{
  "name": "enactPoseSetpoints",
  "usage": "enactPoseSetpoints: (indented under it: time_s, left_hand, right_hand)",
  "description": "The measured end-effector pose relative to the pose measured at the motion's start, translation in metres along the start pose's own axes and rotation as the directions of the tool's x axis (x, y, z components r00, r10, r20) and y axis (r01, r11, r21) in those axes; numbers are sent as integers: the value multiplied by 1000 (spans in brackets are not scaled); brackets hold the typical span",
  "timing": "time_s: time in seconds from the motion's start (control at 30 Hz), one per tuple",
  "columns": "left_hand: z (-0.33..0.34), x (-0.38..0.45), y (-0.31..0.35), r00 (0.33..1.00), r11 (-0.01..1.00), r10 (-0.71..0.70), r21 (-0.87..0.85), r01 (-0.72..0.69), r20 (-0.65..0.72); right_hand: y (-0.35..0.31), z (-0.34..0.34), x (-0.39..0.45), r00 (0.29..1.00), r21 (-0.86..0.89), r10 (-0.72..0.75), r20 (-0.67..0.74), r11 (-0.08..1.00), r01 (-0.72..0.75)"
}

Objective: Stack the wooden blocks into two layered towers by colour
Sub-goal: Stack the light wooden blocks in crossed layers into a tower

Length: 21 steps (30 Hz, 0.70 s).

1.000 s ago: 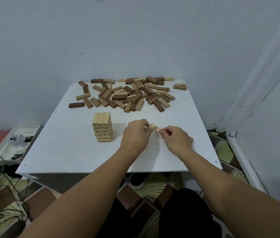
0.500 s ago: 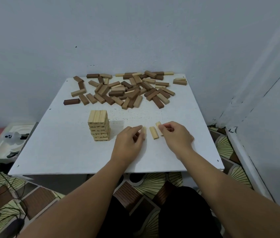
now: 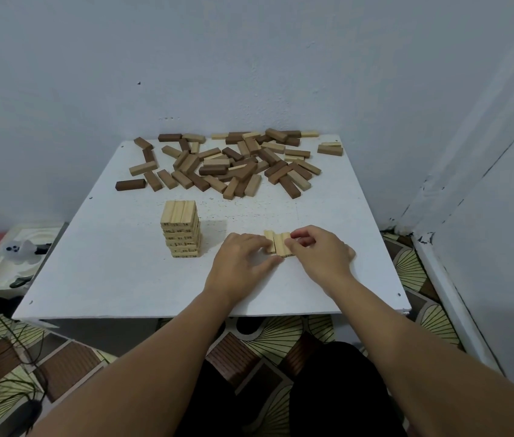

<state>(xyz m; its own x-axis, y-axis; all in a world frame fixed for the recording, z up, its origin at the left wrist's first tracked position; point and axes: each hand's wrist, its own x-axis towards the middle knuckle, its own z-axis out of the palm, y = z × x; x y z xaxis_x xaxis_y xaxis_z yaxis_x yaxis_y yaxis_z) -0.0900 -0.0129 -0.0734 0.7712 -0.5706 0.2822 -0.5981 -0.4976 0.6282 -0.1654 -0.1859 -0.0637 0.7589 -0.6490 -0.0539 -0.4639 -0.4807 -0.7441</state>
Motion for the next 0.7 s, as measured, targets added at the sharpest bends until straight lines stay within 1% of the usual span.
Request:
enactPoseSetpoints:
  time_s: [0.4,0.7]
  left_hand:
    - [-3,0,1,1000,999,-23,-30,23,1]
    - [-4,-4,9,998,997,-54,-54,53,-23]
  right_hand:
    - [-2,-2,1,1000,-13,14,18,1000,-14]
    - [-4,-6,0,999,39,24,43,999,-25]
